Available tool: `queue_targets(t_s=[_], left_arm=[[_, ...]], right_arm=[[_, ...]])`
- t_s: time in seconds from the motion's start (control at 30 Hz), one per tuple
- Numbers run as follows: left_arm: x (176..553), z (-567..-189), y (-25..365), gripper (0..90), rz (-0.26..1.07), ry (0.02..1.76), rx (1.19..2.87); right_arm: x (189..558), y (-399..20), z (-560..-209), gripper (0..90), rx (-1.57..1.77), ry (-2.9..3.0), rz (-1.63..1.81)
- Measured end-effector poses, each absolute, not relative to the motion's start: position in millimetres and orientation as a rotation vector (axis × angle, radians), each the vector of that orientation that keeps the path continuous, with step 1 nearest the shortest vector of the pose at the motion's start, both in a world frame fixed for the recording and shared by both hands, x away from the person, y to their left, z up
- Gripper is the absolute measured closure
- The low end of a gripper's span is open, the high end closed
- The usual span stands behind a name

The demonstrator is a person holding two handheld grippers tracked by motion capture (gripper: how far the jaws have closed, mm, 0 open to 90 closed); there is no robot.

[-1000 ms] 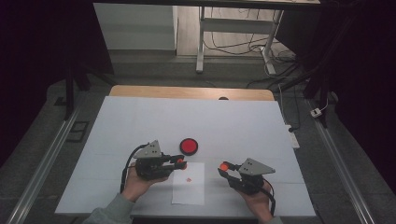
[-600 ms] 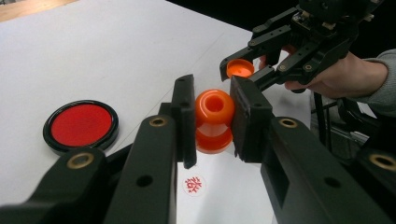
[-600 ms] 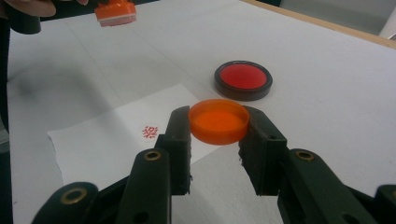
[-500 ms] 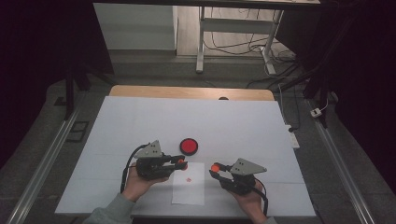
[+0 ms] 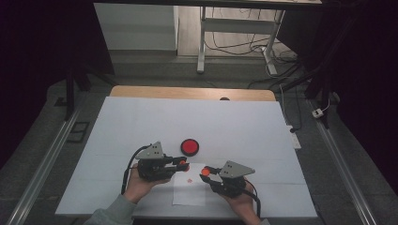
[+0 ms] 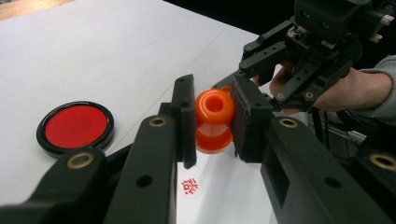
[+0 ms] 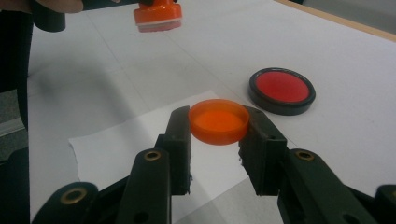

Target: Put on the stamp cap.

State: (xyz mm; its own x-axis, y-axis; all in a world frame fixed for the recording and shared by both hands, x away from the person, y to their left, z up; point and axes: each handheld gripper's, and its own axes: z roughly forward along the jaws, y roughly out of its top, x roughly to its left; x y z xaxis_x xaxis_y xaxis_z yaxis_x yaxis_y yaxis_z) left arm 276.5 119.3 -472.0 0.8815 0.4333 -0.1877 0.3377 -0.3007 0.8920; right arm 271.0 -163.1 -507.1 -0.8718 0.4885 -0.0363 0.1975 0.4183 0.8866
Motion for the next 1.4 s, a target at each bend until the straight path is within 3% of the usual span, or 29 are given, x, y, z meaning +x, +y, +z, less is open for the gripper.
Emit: queue_targets(t_s=[1.4], left_arm=[[274, -474, 110, 72.8, 0.087, 0.560, 1.918]], right_arm=[[270, -130, -511, 64.3, 0.512, 2.435, 1.446]])
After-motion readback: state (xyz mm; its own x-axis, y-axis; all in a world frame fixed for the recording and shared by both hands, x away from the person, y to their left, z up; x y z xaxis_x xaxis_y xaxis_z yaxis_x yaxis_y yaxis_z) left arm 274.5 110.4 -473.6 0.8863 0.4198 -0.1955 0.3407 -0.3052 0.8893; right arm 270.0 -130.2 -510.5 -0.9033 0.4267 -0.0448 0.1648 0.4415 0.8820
